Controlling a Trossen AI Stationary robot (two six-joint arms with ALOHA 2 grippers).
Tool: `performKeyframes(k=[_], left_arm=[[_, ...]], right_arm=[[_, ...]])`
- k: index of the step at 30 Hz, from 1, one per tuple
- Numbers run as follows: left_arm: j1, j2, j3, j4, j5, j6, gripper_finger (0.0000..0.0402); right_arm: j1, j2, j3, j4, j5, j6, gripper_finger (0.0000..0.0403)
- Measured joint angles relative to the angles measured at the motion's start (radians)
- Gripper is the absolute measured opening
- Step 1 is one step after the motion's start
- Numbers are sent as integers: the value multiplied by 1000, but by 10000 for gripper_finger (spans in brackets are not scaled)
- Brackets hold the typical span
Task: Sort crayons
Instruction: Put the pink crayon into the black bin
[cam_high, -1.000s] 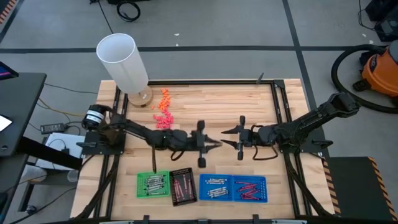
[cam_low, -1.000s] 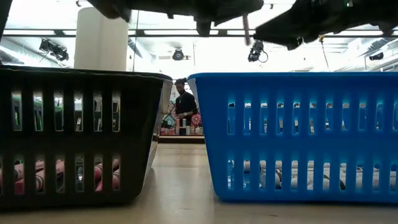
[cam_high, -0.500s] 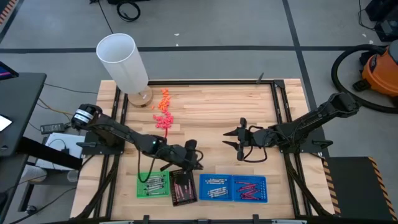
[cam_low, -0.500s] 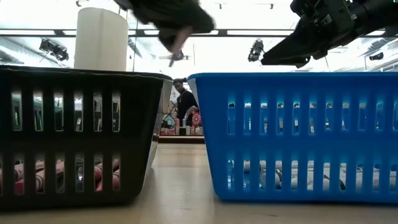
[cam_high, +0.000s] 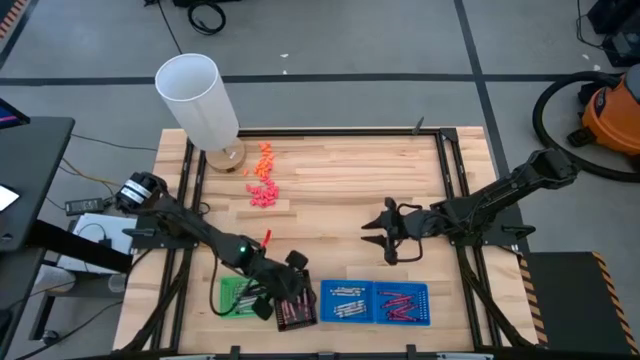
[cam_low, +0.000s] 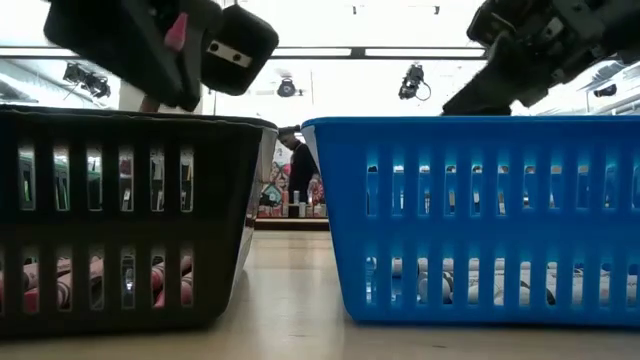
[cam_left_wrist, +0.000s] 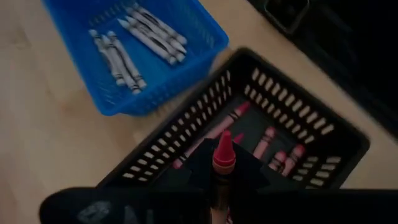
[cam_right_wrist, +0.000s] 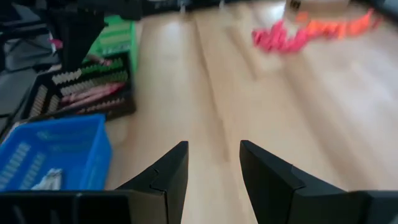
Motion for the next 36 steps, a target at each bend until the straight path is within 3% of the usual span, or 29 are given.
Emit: performKeyframes(k=[5,11,18,23,36], left_arm=[[-23,38,0,-2,-2,130,34],[-33,63,0,-18,-46,226,43],[-39,65,0,-45,-109,236,122],[-38,65,0,-46,-116,220,166],[-39,57,0,-71,-207,194,172]], right_arm=[[13,1,0,-117,-90,126,154],[46,8,0,-213,-117,224,154],[105,94,10,-245,-164,299,154],[140,168,89,-345,-221,322,154],[197,330,260,-492,-299,325,154]])
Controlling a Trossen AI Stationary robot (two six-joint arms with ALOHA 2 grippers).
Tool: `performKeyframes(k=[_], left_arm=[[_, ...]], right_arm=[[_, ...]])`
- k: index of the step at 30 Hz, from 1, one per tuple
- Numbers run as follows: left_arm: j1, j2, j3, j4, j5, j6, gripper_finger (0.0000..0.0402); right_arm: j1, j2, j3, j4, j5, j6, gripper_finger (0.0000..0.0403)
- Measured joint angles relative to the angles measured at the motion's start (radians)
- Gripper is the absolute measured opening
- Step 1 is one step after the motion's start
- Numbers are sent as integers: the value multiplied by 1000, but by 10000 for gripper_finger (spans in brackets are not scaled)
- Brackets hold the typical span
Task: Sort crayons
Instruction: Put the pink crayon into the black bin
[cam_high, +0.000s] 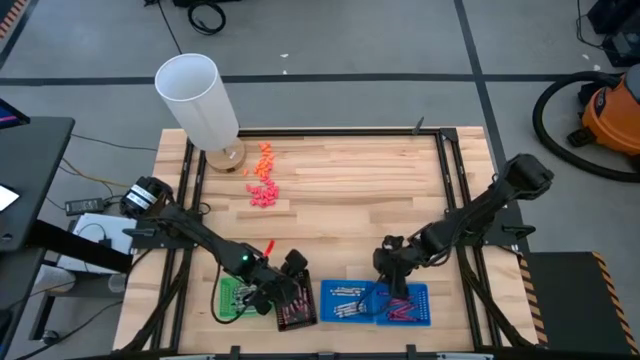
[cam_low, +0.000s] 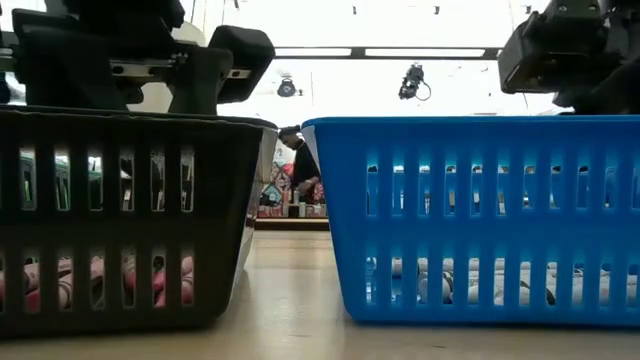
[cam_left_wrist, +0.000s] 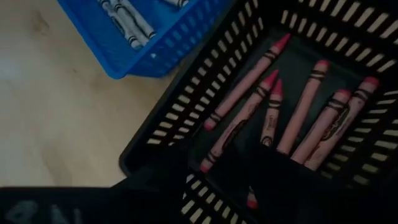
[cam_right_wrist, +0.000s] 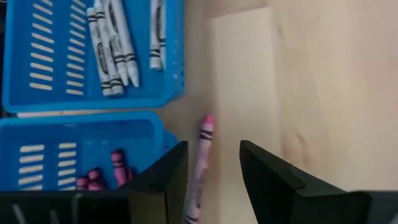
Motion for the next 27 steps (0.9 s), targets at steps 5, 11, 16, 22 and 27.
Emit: performKeyframes(k=[5,11,16,22,27], left_arm=[[-2,-24,0,-13,-30,-1,172],[0,-53,2,-14,-76,1,172],[8,-70,2,-36,-94,5,172],[17,-70,1,-34,-95,7,172],[21,-70,1,-33,-95,24,172]], right_arm=[[15,35,32,-9,-44,35,154],[52,55,43,-13,-56,113,154],[77,65,43,-39,-31,169,154],[82,83,72,-126,25,189,154],[83,95,147,-232,76,171,154]])
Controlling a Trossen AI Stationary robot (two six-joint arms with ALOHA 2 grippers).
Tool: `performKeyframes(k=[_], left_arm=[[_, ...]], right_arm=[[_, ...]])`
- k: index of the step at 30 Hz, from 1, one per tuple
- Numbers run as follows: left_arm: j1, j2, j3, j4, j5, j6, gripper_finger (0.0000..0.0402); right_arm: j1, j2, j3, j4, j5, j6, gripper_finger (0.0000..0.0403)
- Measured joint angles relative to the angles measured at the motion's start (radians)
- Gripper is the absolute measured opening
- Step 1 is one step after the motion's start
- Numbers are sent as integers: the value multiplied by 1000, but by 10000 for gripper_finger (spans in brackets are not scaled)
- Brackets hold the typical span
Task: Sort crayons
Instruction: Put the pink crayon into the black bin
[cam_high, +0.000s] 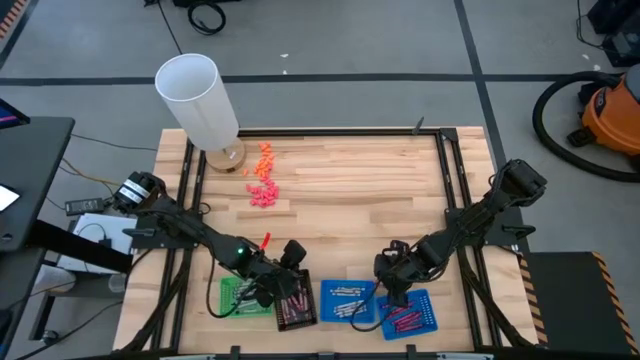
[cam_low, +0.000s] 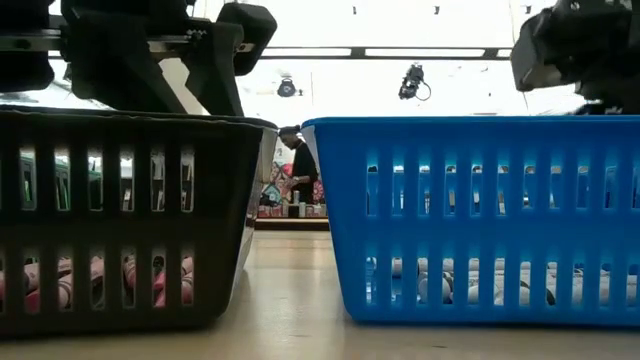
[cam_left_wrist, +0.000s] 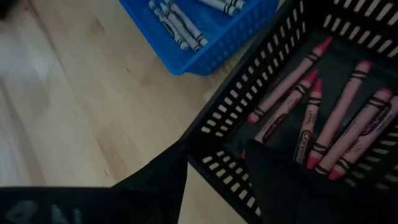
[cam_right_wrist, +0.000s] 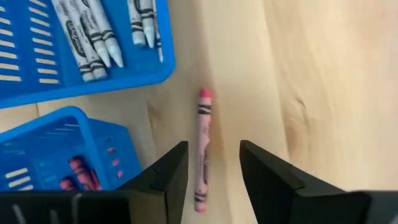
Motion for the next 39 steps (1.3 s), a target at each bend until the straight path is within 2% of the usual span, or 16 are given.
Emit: performKeyframes(k=[6,13,24,34,39], left_arm=[[0,0,0,0,-7,11,172],[6,0,0,-5,-43,11,172],[19,0,0,2,-45,31,172],[21,1,0,4,-45,31,172],[21,1,0,4,-45,31,172]], right_arm=[[0,9,19,-24,15,25,154],[0,87,39,-19,-2,17,154],[0,161,73,-86,19,-14,154],[-19,149,72,-155,34,-52,153],[-28,148,71,-163,22,-59,132]])
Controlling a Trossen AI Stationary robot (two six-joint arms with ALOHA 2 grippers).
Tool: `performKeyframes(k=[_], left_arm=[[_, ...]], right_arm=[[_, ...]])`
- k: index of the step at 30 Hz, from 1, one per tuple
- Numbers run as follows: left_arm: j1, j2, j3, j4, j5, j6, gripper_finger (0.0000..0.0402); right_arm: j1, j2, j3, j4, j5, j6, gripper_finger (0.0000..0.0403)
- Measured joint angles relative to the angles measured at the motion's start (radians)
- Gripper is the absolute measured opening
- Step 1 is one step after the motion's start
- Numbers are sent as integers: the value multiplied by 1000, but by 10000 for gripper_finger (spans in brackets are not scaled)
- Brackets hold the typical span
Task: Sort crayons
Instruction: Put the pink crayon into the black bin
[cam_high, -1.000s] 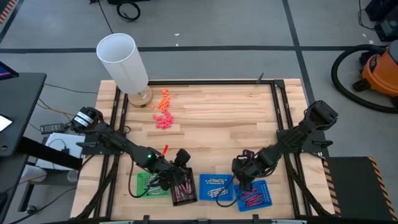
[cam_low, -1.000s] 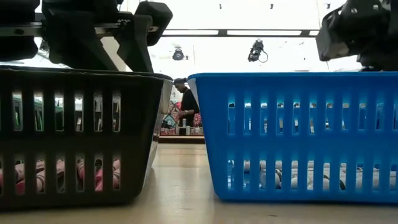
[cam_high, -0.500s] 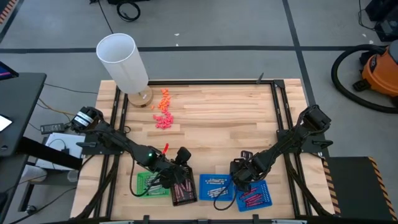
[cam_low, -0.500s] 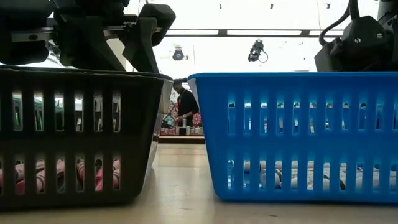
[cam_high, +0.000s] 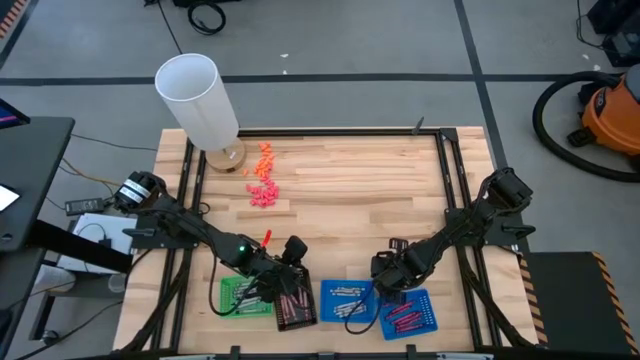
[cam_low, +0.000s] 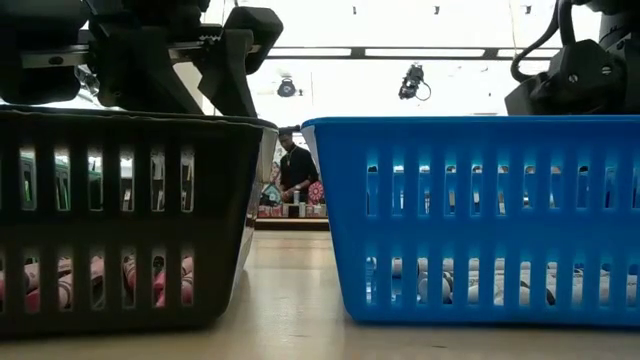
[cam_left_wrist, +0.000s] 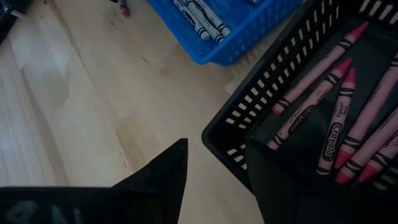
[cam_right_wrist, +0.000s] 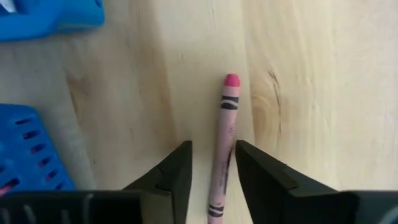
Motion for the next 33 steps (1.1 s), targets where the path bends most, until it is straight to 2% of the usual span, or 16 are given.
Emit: performKeyframes(k=[8,12,18,24,33], left_arm=[[0,0,0,0,0,0,172],[0,0,0,0,0,0,172],[0,0,0,0,0,0,172],[0,0,0,0,0,0,172],[16,0,-1,115,-63,-14,172]], right_arm=[[-2,0,0,-1,-27,-1,52],[-3,-2,0,-5,-28,-1,24],[-3,-17,-4,-24,-35,-4,35],[-4,-88,-3,-33,-33,-4,41],[13,-218,-3,20,158,-44,42]])
